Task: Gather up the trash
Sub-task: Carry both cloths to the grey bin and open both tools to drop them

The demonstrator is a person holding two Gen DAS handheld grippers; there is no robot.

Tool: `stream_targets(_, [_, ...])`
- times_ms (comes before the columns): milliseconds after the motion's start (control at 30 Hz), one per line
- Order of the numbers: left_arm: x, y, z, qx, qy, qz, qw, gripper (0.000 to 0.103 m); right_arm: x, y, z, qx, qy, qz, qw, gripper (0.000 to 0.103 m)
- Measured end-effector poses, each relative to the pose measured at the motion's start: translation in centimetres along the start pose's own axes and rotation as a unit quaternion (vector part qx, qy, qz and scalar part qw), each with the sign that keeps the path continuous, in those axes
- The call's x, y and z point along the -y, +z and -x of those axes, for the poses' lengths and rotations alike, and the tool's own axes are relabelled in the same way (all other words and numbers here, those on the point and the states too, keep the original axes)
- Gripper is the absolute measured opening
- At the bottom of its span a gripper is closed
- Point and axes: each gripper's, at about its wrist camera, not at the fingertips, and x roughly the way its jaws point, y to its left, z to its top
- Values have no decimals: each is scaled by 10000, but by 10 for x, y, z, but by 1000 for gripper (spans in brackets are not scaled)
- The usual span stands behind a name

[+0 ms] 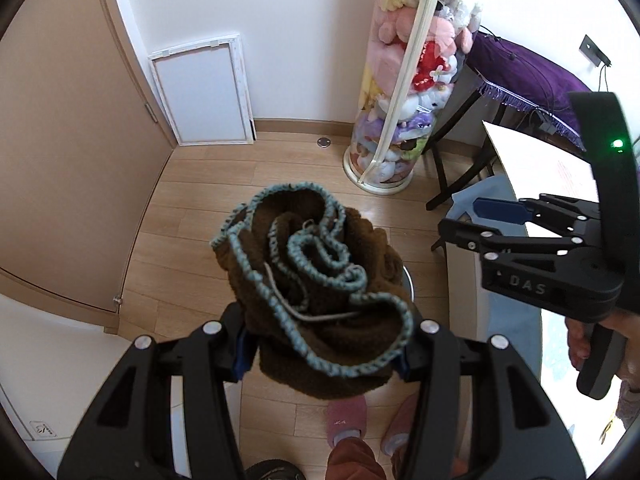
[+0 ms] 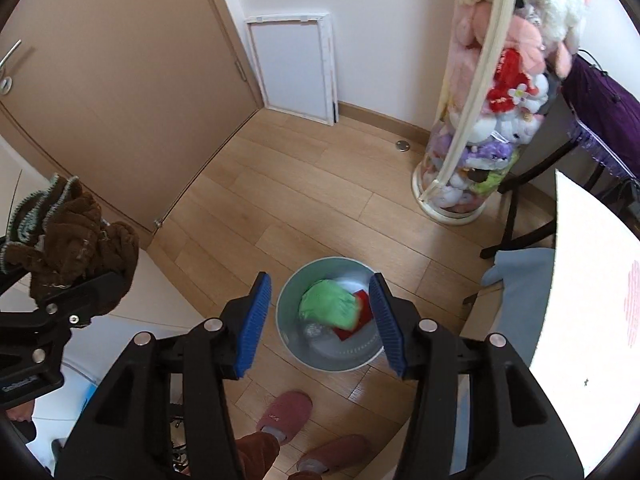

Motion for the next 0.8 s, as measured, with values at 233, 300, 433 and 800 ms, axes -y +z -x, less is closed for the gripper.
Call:
stream_targets(233, [18,5,-15,-35,-261,-146,9995,52,29,-10,12,18,-138,-448,9989,49])
stream_targets(300, [25,6,-21,-75,-350,-199,9992,52,36,-15,16,13,-195,-540,9984,49])
stream_targets(433, [41,12,-29,-96,-466,-341,9983,56,49,-23,24,45,-303,-681,9972,49])
stream_targets(800, [60,24,-40,-192,-512,-389,9977,75,77,-41,41,143,-437,-1130,9925,49])
